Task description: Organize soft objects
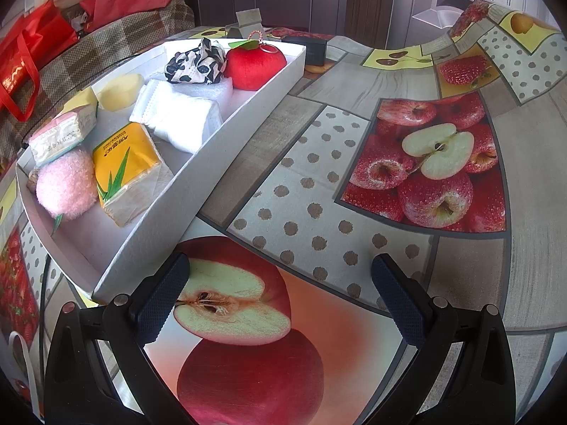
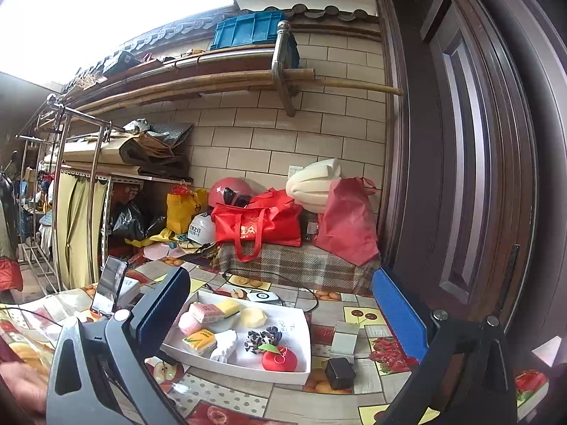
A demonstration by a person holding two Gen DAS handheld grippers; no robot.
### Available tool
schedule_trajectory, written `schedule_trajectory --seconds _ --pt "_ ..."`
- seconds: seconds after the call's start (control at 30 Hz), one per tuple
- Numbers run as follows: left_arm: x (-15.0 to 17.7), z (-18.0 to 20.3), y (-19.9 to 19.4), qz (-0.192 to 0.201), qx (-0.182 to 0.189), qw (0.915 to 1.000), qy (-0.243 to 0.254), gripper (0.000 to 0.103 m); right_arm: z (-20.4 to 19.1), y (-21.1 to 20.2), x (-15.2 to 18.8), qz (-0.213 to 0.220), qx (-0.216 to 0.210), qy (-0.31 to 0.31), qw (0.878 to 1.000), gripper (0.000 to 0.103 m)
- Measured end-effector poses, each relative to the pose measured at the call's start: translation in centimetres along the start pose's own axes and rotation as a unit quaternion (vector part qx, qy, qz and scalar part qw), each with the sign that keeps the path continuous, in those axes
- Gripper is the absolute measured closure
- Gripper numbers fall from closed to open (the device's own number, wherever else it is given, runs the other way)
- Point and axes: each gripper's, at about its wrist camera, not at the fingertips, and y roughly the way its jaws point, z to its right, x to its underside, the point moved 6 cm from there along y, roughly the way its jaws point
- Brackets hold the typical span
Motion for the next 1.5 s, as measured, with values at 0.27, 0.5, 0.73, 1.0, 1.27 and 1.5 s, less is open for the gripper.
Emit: schedule_trajectory --seconds 0.27,0.5,0.73,1.0,1.27,1.5 --pt "0.0 0.1 0.1 -0.002 -0.005 1.0000 0.004 0.000 0.3 -3.3 8.2 -0.059 -0.112 0.133 0.983 0.000" --pt "0.1 0.1 0.2 -0.003 -0.006 1.0000 0.004 0.000 -1.8 -9.8 13.0 0.038 -0.326 0.319 0.889 0.000" --pt "0.1 0.2 0.2 -0.003 -0.004 1.0000 0.003 0.000 -3.6 -7.0 15.6 0.035 -0.296 0.359 0.884 0.000" --pt "0.2 0.0 -0.1 -0.001 0.000 1.0000 0.000 0.000 0.4 -7.9 12.1 0.147 -0.246 0.421 0.860 0.000" --pt "0.2 0.3 0.0 -0.005 -0.008 0.9999 0.006 0.000 1.3 -15.3 2.4 0.160 -0.148 0.186 0.958 0.000" --pt "0.2 0.3 0.0 -0.004 -0.008 0.9999 0.006 0.000 6.0 -7.3 -3.1 0.004 -0.010 0.070 0.997 0.000"
